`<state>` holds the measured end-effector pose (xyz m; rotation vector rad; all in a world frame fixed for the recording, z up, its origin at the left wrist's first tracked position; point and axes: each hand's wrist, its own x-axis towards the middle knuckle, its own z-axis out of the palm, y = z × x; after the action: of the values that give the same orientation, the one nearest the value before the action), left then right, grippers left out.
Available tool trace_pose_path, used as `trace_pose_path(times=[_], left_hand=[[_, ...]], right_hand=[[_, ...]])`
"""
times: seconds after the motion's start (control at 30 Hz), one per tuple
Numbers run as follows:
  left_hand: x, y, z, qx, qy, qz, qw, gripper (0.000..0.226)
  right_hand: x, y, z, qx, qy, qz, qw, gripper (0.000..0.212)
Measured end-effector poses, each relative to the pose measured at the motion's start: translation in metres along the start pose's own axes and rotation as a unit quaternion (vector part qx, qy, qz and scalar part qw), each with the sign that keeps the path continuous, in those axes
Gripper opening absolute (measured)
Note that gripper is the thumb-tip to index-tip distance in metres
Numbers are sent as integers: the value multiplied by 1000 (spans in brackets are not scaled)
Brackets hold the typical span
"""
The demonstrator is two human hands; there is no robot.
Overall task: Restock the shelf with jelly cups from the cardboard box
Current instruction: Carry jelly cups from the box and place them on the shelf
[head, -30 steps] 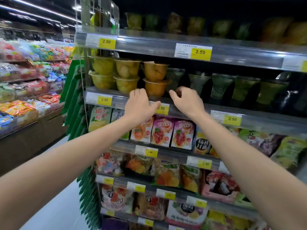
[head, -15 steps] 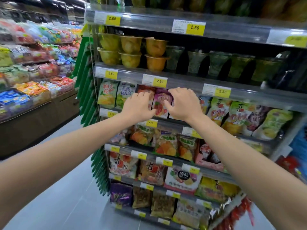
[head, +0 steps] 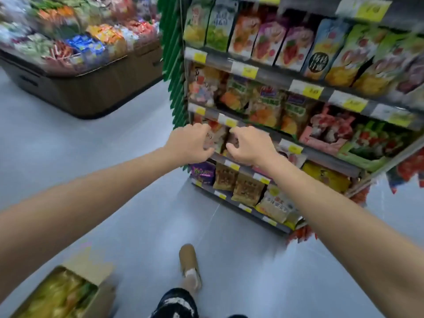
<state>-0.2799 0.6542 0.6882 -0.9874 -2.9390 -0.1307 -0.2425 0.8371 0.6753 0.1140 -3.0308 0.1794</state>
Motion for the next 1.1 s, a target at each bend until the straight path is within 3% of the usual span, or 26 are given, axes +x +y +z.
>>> trace_pose_path(times=[0.23,0.43,0.73,0.97,1.1], left_hand=[[-123,-45,86,-42,-135,-115,983,63],[-243,-123,130,-57,-195,-235,950,65],[-432,-244,124,-103,-156,-456,870,46],[-529,-332,141,-128,-191,-528,818,48],[-571,-374,171,-150,-224,-530,804,47]], right_hand=[[-43,-89,101,24,-143,-65,987,36],[-49,-195,157,18,-244,-167,955,53],[-36,-411,200,27,-289,-341,894,48],[-30,-560,250,-9,-336,-397,854,43],[-30,-619,291,-39,-374,-398,837,42]])
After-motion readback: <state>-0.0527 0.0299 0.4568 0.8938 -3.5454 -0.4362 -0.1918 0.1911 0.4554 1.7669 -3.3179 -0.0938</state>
